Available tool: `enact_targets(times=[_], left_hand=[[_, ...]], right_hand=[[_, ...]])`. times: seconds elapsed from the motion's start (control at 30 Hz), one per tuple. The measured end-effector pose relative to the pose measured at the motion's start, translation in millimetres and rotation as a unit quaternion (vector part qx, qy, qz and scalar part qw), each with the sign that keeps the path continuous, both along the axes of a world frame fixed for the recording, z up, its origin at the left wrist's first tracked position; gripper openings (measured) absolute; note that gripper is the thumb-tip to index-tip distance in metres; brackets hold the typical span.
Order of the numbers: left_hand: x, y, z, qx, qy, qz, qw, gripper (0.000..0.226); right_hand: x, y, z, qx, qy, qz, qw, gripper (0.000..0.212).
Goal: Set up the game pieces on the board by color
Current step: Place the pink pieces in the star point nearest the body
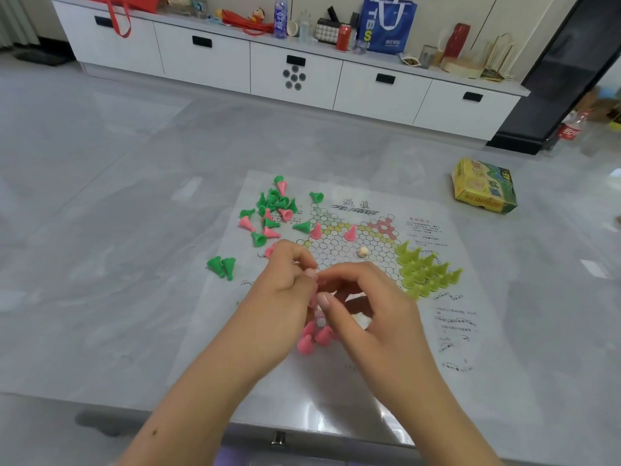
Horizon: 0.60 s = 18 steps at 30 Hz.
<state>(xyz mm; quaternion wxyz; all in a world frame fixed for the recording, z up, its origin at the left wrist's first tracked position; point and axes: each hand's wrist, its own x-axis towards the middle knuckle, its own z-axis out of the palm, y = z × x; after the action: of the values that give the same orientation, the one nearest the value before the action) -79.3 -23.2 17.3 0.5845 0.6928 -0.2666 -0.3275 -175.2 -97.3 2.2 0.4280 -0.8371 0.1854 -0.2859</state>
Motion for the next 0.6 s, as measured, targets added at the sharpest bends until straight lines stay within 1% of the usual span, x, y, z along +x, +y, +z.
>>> enact_targets(times=[0.07,0.1,0.23,0.3,0.4,0.5,0.6], left_hand=[[-4.0,-1.1,5.0,-0.013,0.038,-0.003,0.999,0.014],[-5.1,-1.0,5.9,-0.016,0.037,-0.006,0.999,0.014],[-7.0,-0.8,6.2,-0.012,0.017,-0.015,1.000,0.014],[-5.3,-0.6,4.3,0.001,0.015,-0.009,1.000,0.013],[2.1,0.9,-5.1,0.046,-0.061,0.022,0.997,0.011],[9.0,3.2,-9.7,0.096,-0.109,0.071,0.987,0.009],[11.7,4.5,-11.7,0.135,-0.119,0.084,0.980,0.011]], right_hand=[[2.6,0.9,2.5,0.091,0.003,-0.014,0.996,0.010],[3.1,0.6,4.1,0.120,-0.001,-0.016,0.993,0.011],[3.3,1.5,10.5,0.155,-0.019,-0.005,0.988,0.018],[3.0,0.8,12.2,0.158,-0.020,-0.011,0.987,0.017],[-0.7,-12.3,11.2,0.141,-0.015,-0.059,0.988,0.015],[-4.8,-29.8,3.1,0.086,0.062,-0.106,0.989,0.019],[-3.1,-31.3,-6.6,0.100,0.139,-0.093,0.981,0.019]])
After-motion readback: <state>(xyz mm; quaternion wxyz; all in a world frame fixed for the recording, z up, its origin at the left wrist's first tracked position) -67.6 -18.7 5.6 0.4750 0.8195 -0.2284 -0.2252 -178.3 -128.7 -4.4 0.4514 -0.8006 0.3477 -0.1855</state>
